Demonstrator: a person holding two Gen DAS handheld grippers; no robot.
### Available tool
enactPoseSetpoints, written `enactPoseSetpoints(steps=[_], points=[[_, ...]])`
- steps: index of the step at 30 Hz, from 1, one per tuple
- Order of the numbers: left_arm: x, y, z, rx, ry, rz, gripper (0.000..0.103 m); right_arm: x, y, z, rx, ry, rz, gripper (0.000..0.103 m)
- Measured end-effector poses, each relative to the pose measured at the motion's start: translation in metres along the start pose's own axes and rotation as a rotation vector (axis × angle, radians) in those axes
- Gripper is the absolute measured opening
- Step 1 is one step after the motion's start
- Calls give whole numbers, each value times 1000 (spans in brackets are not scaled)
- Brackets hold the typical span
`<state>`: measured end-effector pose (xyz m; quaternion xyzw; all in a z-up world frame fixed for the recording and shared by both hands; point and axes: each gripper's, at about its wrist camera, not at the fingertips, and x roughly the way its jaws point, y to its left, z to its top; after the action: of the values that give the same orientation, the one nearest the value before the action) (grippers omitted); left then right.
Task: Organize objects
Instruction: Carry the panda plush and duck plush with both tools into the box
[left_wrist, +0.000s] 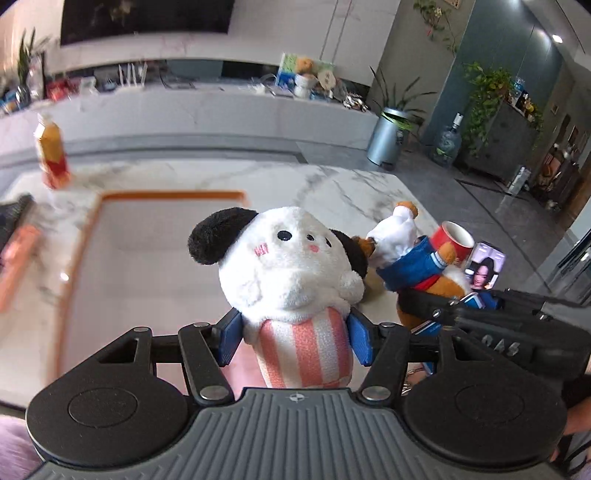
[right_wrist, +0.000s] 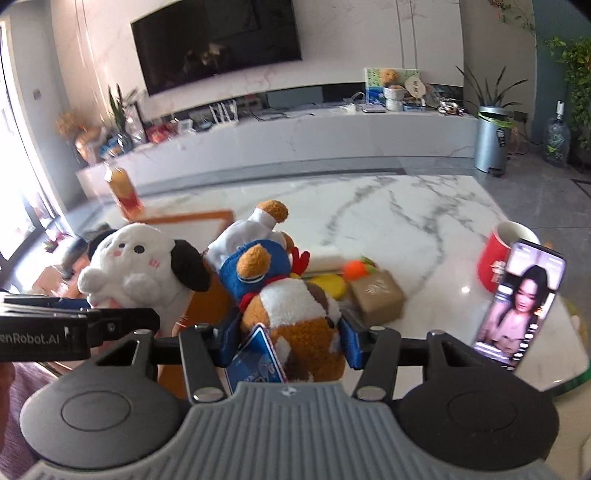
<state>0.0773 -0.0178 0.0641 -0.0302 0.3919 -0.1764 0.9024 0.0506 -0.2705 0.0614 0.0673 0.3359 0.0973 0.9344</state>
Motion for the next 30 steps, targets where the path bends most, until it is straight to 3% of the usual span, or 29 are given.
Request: enactPoseSetpoints(steps=[9,17,30], points=[[-20,52,-3,59,18,144,69,19,70,14,128,55,216,56],[-3,80,-14,99,127,175,69,67,111,-6,232,216,291,56],[40,86,-22,267,233,229,69,122,112,-18,360,378,305,56]])
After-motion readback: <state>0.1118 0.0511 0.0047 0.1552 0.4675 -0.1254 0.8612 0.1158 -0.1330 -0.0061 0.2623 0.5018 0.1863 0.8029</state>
